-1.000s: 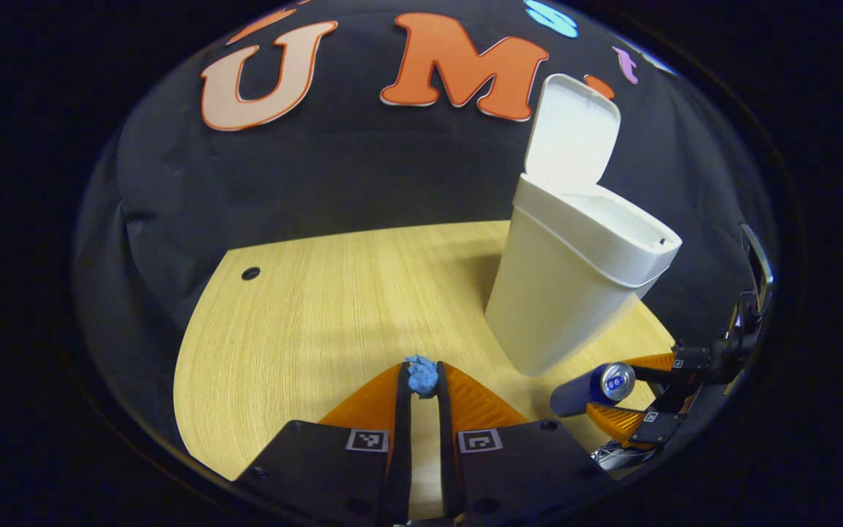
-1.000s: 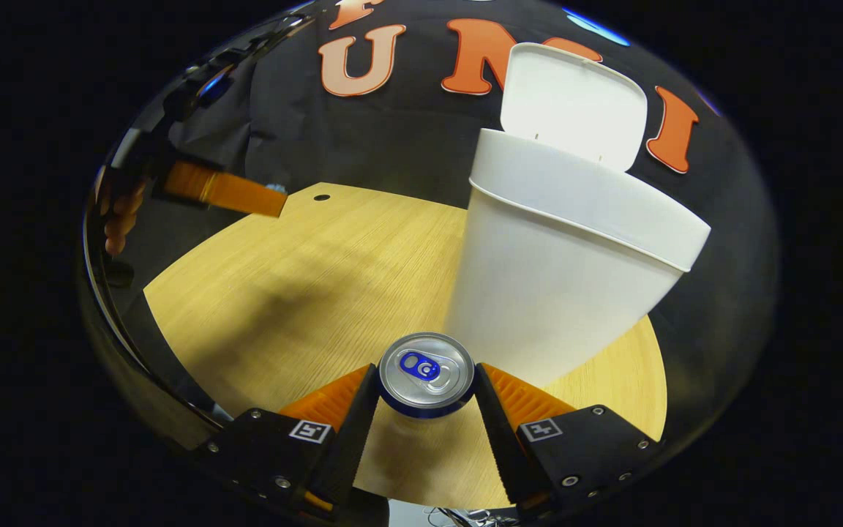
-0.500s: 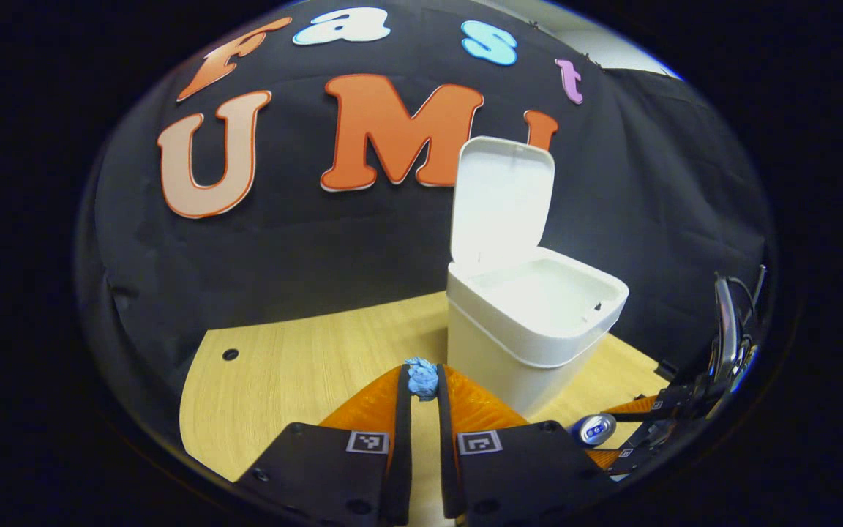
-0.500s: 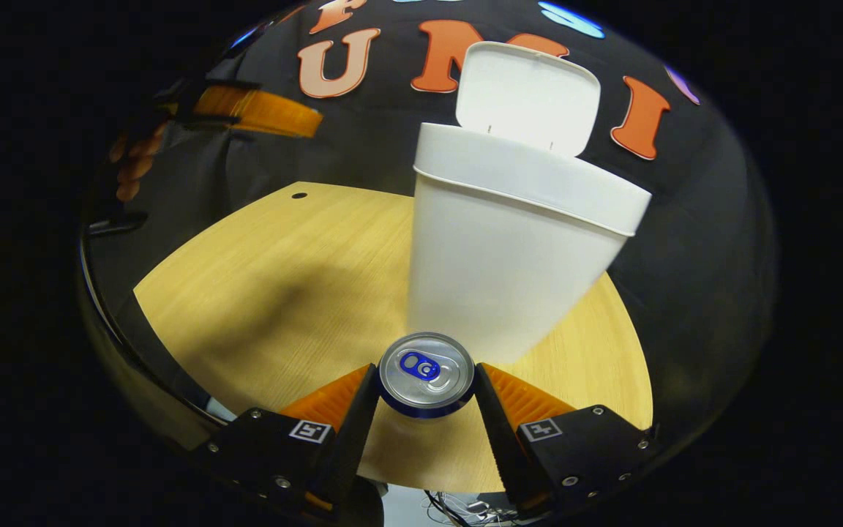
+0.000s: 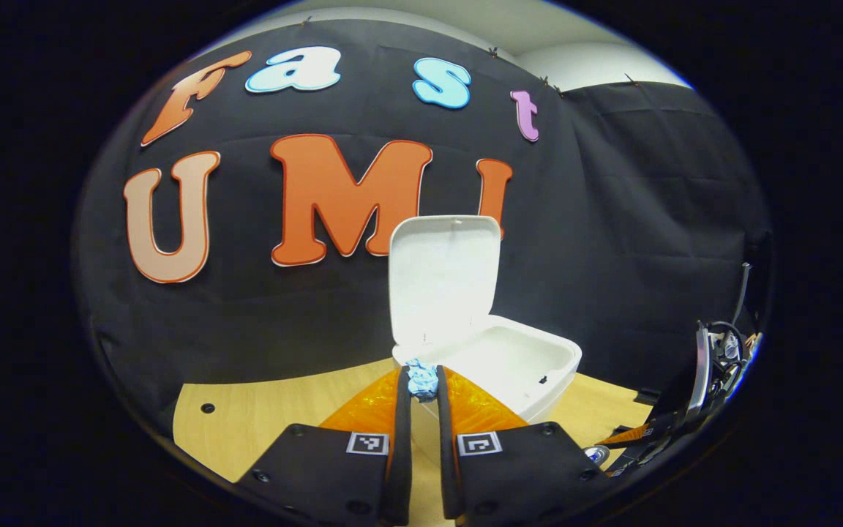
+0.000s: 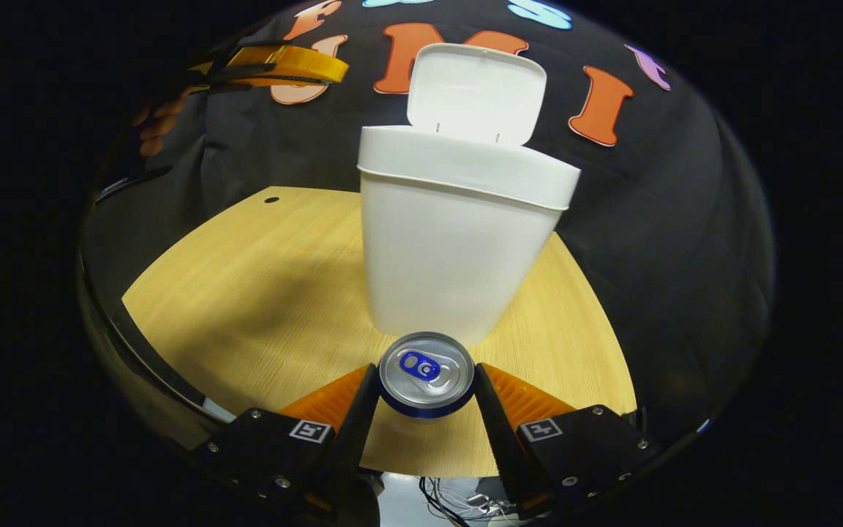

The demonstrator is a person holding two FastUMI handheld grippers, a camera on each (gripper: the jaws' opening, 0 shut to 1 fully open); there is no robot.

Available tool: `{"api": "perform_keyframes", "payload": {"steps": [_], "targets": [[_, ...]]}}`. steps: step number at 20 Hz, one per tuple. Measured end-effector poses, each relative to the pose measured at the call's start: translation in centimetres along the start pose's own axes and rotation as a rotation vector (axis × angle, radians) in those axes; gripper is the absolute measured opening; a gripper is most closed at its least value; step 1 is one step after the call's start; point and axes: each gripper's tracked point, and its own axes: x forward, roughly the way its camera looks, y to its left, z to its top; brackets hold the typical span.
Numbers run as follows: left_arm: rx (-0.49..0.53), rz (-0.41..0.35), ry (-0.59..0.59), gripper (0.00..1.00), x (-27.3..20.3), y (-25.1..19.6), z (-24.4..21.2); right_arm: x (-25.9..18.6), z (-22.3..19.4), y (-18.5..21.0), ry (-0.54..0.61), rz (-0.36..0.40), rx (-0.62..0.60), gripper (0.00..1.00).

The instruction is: Press the lid of the desktop garbage bin to open it, pick up the crumpled paper on the desktop and throw it into the bin, then pick up the pop can on the desktop and drop it into the bin, and finally close the garbage bin lid.

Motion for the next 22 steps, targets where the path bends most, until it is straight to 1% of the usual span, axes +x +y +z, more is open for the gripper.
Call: {"api": "perform_keyframes", "payload": {"steps": [5,8,11,12,13,16,19,20,21,22], "targets": [[0.001,-0.074,-0.007,0.20,0.7,-1.8,0.3,-0.6,0.3,-1.5,-0.013,-0.049,0.050,0.78],[0.001,-0.121,0.014,0.20,1.0,-3.0,-0.1,-1.0,0.4,-2.5,-0.023,-0.070,0.087,0.78],[-0.002,-0.155,0.046,0.20,1.0,-3.9,-0.7,-1.5,0.5,-3.1,-0.033,-0.092,0.105,0.78],[0.003,-0.160,0.052,0.22,0.9,-3.9,-0.8,-1.6,0.7,-3.3,-0.039,-0.100,0.109,0.78],[0.007,-0.171,0.055,0.21,0.8,-4.1,-0.9,-1.7,1.1,-3.6,-0.045,-0.107,0.115,0.78],[0.024,-0.191,0.068,0.29,0.9,-4.5,-1.4,-2.3,2.4,-4.7,-0.069,-0.127,0.126,0.79],[0.044,-0.193,0.084,0.36,1.0,-4.3,-1.8,-2.9,4.0,-6.0,-0.099,-0.154,0.121,0.78],[0.046,-0.197,0.090,0.41,0.8,-4.4,-2.0,-3.1,4.4,-6.4,-0.109,-0.163,0.120,0.78],[0.046,-0.198,0.092,0.41,0.8,-4.4,-2.1,-3.3,4.8,-6.7,-0.117,-0.167,0.121,0.78],[0.049,-0.196,0.094,0.48,0.7,-4.3,-2.1,-3.6,5.1,-7.0,-0.127,-0.175,0.120,0.78]]}}
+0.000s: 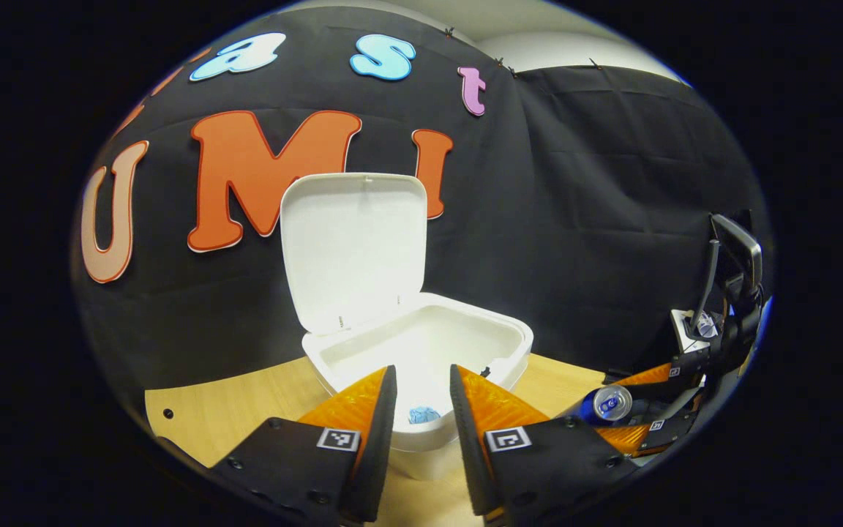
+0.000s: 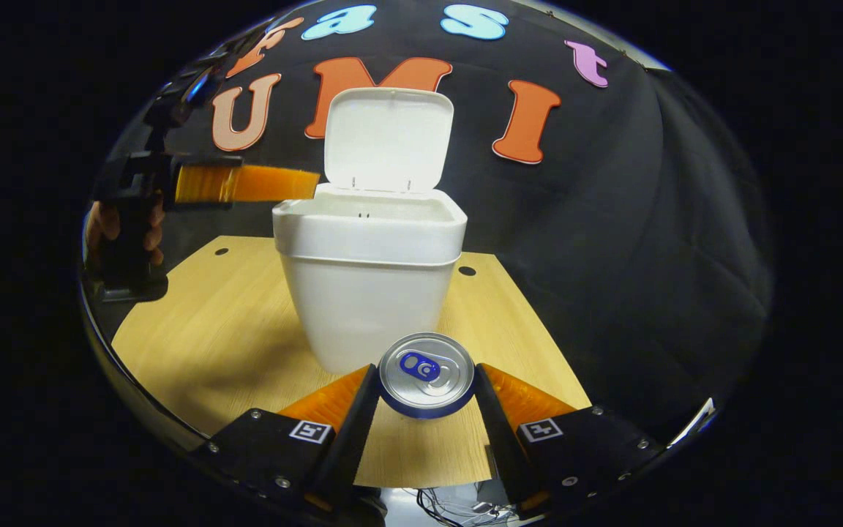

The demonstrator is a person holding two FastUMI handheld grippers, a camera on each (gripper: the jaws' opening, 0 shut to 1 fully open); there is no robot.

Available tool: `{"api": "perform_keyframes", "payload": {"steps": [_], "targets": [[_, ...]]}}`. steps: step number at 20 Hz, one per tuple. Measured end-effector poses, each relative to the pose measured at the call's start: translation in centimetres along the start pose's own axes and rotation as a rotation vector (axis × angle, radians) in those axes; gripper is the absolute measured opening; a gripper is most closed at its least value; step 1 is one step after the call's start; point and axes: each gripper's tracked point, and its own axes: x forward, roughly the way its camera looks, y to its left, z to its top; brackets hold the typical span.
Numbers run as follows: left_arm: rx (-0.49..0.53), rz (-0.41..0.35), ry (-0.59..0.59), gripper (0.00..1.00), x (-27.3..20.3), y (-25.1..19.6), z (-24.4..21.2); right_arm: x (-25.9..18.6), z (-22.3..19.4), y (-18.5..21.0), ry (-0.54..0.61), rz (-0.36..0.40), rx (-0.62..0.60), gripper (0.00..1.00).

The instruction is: Press the lid of the desktop garbage bin to open it, pick up the crumpled paper on the desktop and throw it into the bin, then pick up the pop can on the desktop and drop it into the bin, and finally close the garbage bin lid.

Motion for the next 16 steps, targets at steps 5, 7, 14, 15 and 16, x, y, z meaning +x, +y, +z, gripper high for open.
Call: {"api": "perform_keyframes", "payload": {"steps": [5,7,14,15,16], "targets": [[-0.009,0.011,0.000,0.59,-0.3,0.3,-0.2,-0.2,3.3,-0.9,-0.057,-0.007,0.001,0.78],[-0.012,0.025,0.000,0.68,-0.5,0.7,-0.4,-0.3,4.9,-1.3,-0.087,-0.007,-0.006,0.78],[-0.011,0.113,0.002,0.89,-1.4,2.7,-0.7,-1.3,9.9,-2.3,-0.185,-0.001,-0.037,0.75],[-0.013,0.126,0.004,0.92,-1.6,3.0,-0.8,-1.2,10.5,-2.4,-0.193,0.001,-0.039,0.78],[-0.014,0.139,0.006,0.92,-1.8,3.3,-0.9,-1.0,11.0,-2.4,-0.202,0.002,-0.042,0.78]]}}
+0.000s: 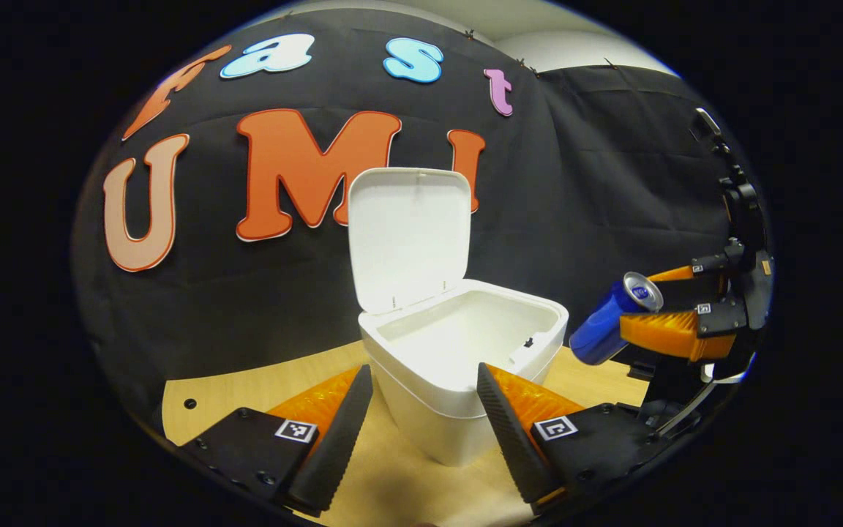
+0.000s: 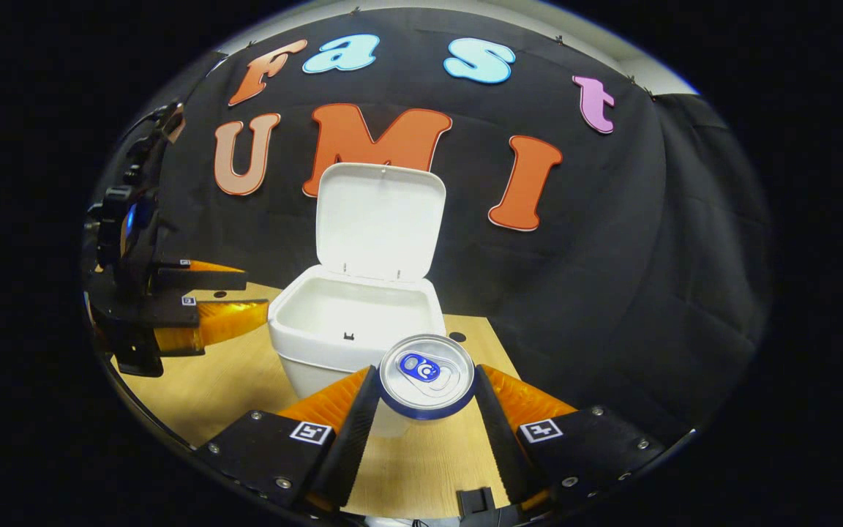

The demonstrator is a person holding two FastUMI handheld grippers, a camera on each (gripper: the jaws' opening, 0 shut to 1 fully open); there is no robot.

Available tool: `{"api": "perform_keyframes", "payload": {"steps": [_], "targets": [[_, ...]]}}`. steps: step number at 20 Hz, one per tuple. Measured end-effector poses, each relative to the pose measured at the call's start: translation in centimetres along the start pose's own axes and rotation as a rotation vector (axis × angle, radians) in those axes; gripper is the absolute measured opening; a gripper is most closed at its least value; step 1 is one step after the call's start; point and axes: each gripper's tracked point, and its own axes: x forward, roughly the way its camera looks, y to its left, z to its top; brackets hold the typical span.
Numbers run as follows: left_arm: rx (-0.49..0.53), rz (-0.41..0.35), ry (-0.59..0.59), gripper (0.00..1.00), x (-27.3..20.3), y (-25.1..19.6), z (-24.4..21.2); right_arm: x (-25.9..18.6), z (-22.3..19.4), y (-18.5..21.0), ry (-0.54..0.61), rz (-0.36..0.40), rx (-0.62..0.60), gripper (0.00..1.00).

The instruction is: Press the lid of the desktop garbage bin to open it, pick up the crumpled paper on the desktop and throw it into the bin, then pick up the pop can on the desktop and drop it into the bin, and finally close the garbage bin lid.

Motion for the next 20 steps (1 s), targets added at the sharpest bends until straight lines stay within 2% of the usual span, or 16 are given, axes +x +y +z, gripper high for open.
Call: {"api": "perform_keyframes", "payload": {"steps": [8,9,10,11,17,18,20], "targets": [[0.002,0.091,0.001,0.92,-0.9,2.3,-0.4,1.3,3.8,-0.1,-0.060,0.035,-0.041,0.78],[0.001,0.101,0.002,0.89,-1.0,2.5,-0.5,1.4,4.4,0.0,-0.071,0.038,-0.046,0.78],[-0.001,0.110,0.002,0.92,-1.1,2.7,-0.5,1.5,4.9,0.0,-0.083,0.039,-0.052,0.78],[-0.001,0.121,0.002,0.89,-1.2,2.9,-0.5,1.7,5.6,0.0,-0.098,0.044,-0.052,0.78],[-0.007,0.199,-0.003,0.89,-2.2,4.6,-0.6,3.4,8.4,0.6,-0.144,0.083,-0.061,0.78],[-0.008,0.215,-0.003,0.92,-2.4,4.9,-0.7,3.8,8.7,0.8,-0.148,0.089,-0.065,0.78],[-0.012,0.247,-0.001,0.92,-2.8,5.6,-0.8,4.5,9.1,1.2,-0.156,0.107,-0.070,0.78]]}}
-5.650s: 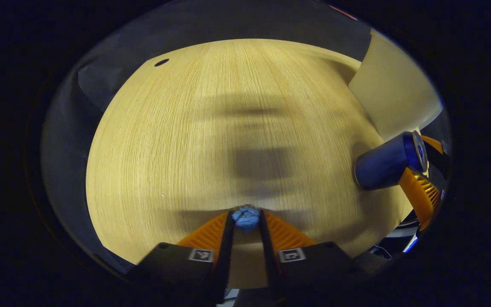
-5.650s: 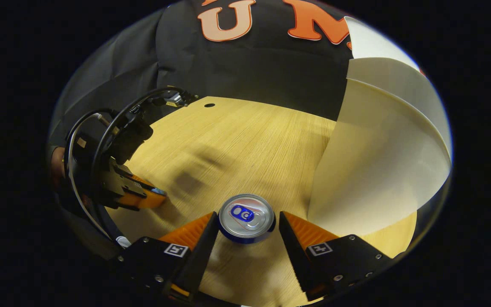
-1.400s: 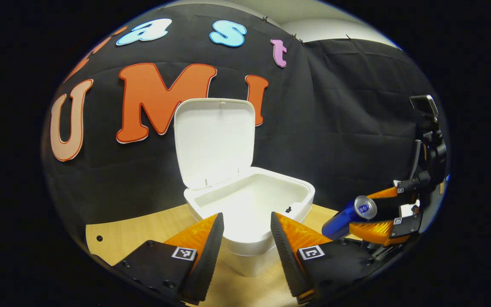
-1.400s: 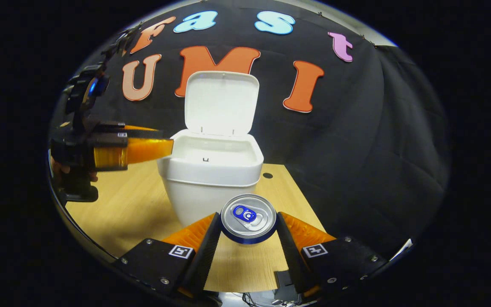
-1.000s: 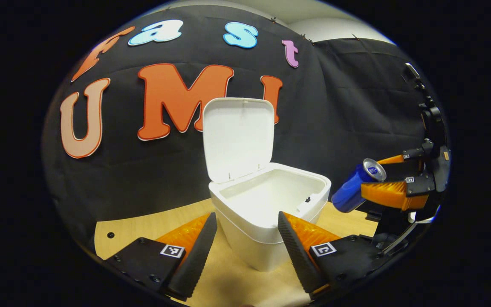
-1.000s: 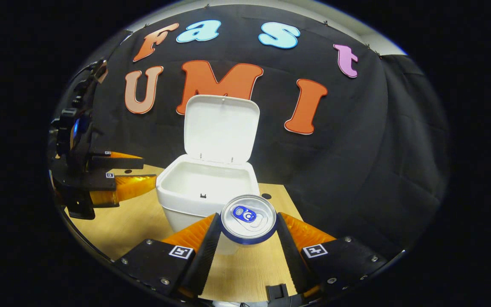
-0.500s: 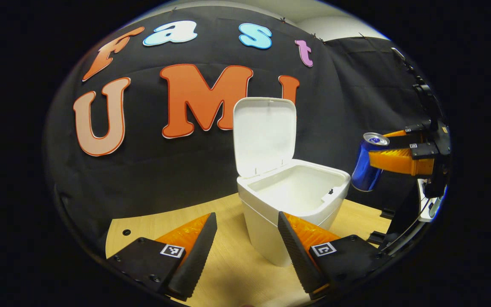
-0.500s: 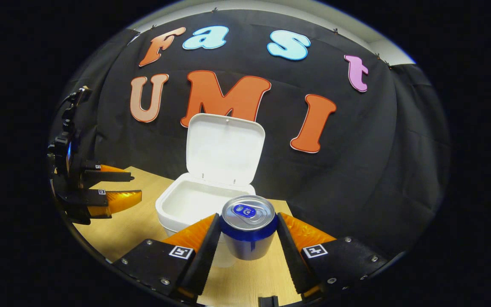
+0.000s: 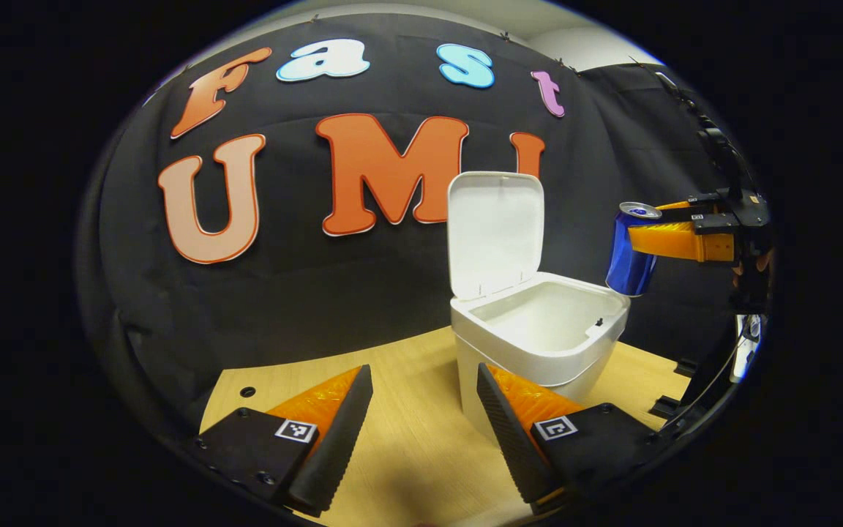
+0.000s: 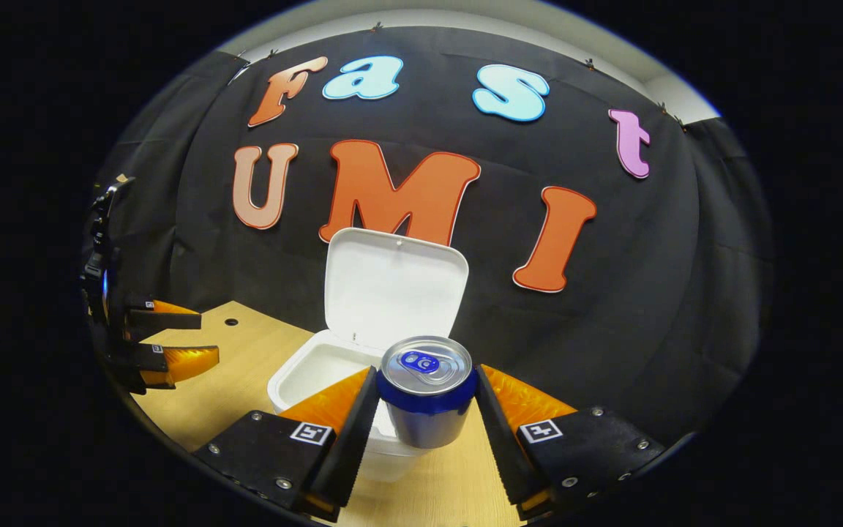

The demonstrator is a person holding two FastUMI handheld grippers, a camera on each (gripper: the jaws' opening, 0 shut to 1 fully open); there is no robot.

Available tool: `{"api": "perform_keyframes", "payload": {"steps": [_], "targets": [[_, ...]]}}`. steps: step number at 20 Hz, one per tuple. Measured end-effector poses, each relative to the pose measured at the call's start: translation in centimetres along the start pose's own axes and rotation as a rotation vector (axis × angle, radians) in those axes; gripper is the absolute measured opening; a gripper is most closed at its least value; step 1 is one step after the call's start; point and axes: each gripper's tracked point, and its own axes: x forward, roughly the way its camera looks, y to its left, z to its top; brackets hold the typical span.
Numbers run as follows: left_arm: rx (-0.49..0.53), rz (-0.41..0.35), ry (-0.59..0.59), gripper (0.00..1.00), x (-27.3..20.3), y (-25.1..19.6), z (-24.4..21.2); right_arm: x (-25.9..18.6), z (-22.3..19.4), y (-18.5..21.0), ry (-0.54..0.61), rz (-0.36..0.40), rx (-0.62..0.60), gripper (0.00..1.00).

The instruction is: Press the lid of the desktop garbage bin to open it, pick up the crumpled paper on the desktop and throw it into the bin, then pick up the pop can on the desktop and drop it into the bin, and finally close the garbage bin lid.

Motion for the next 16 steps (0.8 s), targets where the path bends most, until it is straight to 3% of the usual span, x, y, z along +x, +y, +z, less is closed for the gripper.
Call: {"api": "perform_keyframes", "payload": {"steps": [3,7,8,9,10,16], "targets": [[-0.010,0.048,0.006,0.89,-0.3,1.1,-0.2,1.4,0.2,0.2,-0.008,0.023,-0.009,0.78],[-0.023,0.103,0.015,0.92,-1.0,2.2,-0.5,2.8,-0.9,0.3,0.006,0.042,-0.007,0.78],[-0.025,0.115,0.017,0.89,-1.2,2.4,-0.7,3.2,-1.2,0.4,0.013,0.047,-0.004,0.78],[-0.027,0.128,0.018,0.92,-1.3,2.6,-0.8,3.4,-1.5,0.5,0.021,0.053,0.002,0.78],[-0.030,0.138,0.021,0.89,-1.3,2.7,-0.9,3.6,-1.9,0.5,0.027,0.058,0.007,0.78],[-0.024,0.163,0.036,0.92,-2.1,2.9,-1.5,4.1,-4.5,0.9,0.073,0.083,0.026,0.78]]}}
